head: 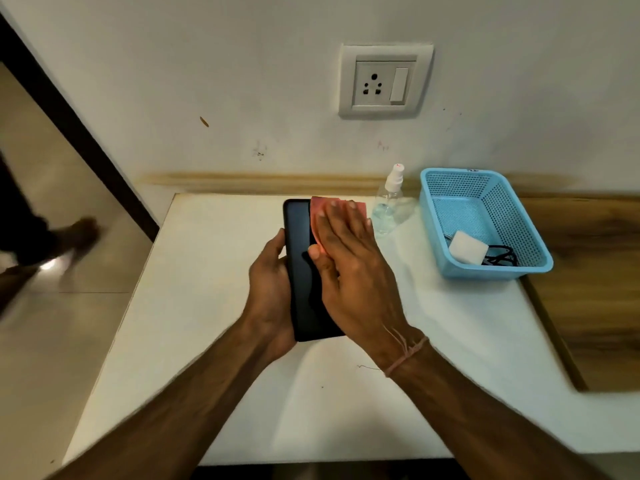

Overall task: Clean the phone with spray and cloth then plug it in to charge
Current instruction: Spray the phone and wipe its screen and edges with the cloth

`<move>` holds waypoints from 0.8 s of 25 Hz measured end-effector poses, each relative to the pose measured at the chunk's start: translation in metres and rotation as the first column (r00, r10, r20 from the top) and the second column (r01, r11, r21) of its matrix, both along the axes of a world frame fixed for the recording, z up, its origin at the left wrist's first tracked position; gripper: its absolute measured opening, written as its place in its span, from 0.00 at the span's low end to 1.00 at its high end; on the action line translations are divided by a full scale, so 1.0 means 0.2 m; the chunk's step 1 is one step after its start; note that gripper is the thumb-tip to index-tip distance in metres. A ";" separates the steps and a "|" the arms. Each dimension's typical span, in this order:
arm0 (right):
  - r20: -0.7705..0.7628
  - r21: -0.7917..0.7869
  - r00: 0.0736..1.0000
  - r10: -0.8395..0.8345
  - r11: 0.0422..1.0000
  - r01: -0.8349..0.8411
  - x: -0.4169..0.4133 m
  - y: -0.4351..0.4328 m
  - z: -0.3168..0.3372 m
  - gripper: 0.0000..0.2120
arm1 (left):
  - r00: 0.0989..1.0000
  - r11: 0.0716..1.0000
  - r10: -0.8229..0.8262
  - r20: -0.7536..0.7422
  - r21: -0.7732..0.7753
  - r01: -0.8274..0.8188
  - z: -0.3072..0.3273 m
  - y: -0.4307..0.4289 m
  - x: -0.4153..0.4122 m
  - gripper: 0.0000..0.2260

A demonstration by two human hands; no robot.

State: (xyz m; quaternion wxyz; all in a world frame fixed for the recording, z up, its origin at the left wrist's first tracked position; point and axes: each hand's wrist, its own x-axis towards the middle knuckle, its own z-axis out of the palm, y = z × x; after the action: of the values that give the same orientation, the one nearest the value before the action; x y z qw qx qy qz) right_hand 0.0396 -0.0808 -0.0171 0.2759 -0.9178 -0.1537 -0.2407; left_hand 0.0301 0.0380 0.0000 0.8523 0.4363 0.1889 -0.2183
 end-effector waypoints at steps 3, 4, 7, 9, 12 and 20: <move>-0.038 0.006 0.990 0.138 0.990 -0.138 -0.06 0.05 0.01 0.22 | 1.000 0.999 -0.012 -0.018 -0.031 0.012 0.01 -0.01 0.00 0.29; -0.046 -0.013 0.982 0.186 0.982 -0.186 -0.10 0.06 0.01 0.21 | 1.000 0.997 0.002 -0.015 -0.074 -0.003 0.02 0.01 0.01 0.30; -0.027 -0.075 0.984 0.176 0.981 -0.178 -0.17 0.03 -0.01 0.21 | 0.999 0.993 0.039 -0.009 -0.115 -0.040 0.01 0.06 0.04 0.32; -0.033 -0.072 0.998 0.056 0.996 -0.058 -0.12 0.01 0.01 0.22 | 1.000 0.997 0.030 0.005 -0.066 -0.030 0.00 0.05 0.04 0.29; -0.091 -0.072 0.996 0.004 0.997 -0.011 0.05 0.05 0.11 0.24 | 1.000 1.000 0.008 0.010 0.003 -0.008 0.02 0.01 0.01 0.26; -0.117 -0.237 0.971 0.211 0.943 -0.233 -0.36 0.07 0.02 0.23 | 0.997 0.961 -0.003 0.081 -0.274 0.025 0.01 0.10 0.05 0.35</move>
State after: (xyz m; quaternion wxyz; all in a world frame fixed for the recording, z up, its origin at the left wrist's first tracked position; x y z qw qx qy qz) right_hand -0.0325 -0.0663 -0.0131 0.1905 -0.9318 -0.2726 -0.1455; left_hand 0.0406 0.0585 0.0026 0.9099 0.3233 0.1194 -0.2310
